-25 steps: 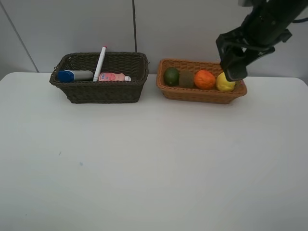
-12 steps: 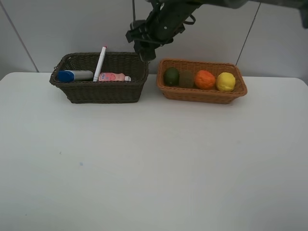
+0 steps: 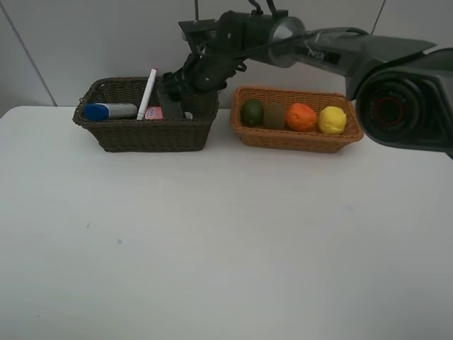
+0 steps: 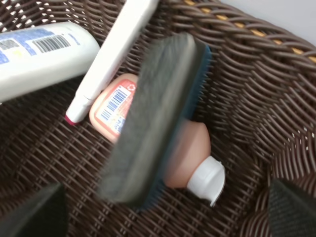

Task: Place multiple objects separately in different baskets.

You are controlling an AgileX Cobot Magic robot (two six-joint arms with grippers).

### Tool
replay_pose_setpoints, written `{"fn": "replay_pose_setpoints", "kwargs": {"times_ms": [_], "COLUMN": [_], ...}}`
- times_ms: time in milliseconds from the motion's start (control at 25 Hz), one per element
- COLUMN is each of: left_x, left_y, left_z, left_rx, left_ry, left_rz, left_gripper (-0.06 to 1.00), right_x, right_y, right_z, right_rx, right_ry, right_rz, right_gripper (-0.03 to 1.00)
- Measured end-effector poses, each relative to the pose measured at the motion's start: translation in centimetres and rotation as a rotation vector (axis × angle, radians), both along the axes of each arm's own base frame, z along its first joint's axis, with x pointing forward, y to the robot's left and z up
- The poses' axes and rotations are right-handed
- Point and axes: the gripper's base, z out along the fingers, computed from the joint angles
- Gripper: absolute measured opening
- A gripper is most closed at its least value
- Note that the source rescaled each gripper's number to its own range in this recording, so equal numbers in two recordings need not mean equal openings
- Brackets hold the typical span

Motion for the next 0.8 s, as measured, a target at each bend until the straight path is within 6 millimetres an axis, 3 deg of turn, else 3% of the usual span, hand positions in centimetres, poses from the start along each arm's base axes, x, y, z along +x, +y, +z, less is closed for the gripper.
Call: {"fn": "replay_pose_setpoints", "kwargs": {"times_ms": [200, 400, 520, 800], "left_x": [0.0, 0.0, 0.0, 0.0], "left_y": [0.0, 0.0, 0.0, 0.0], "left_z": [0.0, 0.0, 0.0, 0.0], "left_rx": [0.000, 0.000, 0.000, 0.000], "left_ry": [0.000, 0.000, 0.000, 0.000], "left_rz": [0.000, 0.000, 0.000, 0.000], "left_gripper": [1.00, 1.00, 1.00, 1.00], "right_x": [-0.3, -0.5, 0.9, 4.3], "right_y": [-0.3, -3.2, -7.9, -21.5], "right_z": [2.4, 8.0, 10.1, 11.6], "right_rx": [0.006, -0.028, -0.040, -0.087], "right_ry": [-0.022, -0.052, -0.006, 0.088], "right_rz": [0.004, -0.028, -0.166, -0.488], "right_gripper": [0.97, 0.97, 0.97, 0.97]}}
